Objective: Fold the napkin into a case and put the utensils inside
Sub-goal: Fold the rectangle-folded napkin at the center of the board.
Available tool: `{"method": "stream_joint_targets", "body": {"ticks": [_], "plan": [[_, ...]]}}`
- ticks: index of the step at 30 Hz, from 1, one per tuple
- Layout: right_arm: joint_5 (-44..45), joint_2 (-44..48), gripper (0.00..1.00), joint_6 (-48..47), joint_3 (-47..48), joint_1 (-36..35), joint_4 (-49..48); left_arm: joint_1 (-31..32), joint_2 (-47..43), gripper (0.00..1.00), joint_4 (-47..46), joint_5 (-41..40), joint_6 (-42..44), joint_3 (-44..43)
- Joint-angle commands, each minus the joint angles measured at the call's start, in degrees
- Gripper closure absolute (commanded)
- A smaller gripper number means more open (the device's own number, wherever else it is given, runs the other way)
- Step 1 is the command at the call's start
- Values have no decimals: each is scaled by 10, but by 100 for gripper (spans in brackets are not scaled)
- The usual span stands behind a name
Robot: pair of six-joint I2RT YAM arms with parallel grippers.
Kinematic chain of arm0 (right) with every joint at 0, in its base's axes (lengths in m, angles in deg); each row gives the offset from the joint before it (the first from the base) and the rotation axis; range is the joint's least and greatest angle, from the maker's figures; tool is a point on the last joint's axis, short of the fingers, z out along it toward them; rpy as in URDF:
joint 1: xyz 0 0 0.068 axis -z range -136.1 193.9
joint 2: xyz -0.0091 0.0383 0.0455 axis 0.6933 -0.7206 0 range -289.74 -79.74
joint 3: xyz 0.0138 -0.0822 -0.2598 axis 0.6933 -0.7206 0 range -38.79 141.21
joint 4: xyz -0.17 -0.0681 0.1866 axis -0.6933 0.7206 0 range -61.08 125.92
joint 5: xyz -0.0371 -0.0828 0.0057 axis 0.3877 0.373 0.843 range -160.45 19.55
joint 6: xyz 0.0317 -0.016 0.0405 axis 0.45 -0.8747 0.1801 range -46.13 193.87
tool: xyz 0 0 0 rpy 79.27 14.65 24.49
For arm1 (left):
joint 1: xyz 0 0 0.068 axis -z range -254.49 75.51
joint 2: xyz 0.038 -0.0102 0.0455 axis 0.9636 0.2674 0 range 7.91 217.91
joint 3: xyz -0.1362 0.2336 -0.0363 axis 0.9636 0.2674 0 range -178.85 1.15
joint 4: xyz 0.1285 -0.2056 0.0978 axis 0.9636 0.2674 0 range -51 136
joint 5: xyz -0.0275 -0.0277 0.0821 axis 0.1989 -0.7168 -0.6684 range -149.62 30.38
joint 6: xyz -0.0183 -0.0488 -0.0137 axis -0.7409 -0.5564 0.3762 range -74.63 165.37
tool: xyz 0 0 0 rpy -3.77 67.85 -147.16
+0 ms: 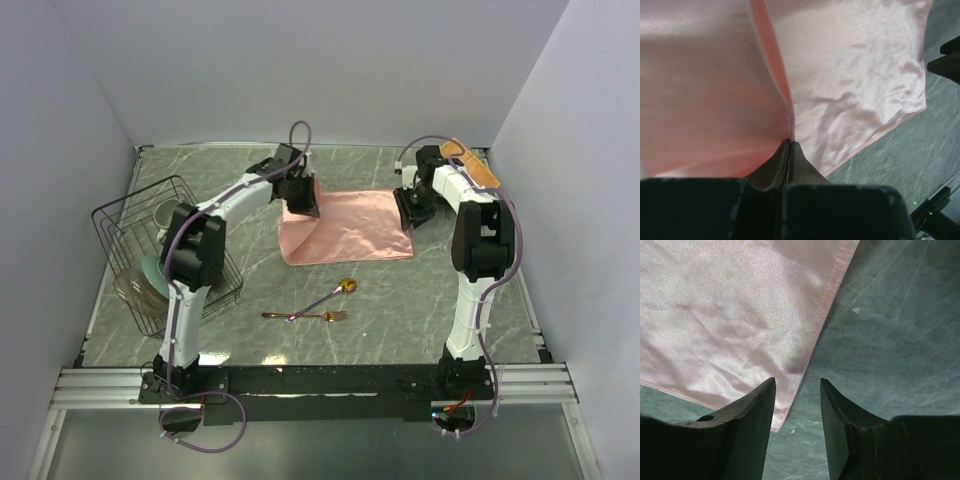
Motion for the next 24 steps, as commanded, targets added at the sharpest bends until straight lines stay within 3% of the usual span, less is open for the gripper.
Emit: {"method": "stream_joint_targets", "body": {"ticks": [1, 14, 24], "plan": [[-7, 18, 51, 5, 36, 9, 16, 31, 41, 99, -41, 38, -38, -61], [-12, 21, 51, -8, 40, 26, 38, 82, 147, 99, -118, 44, -103, -167], [-53, 26, 51, 14, 62, 26, 47, 95, 170, 99, -184, 60, -135, -165]]}}
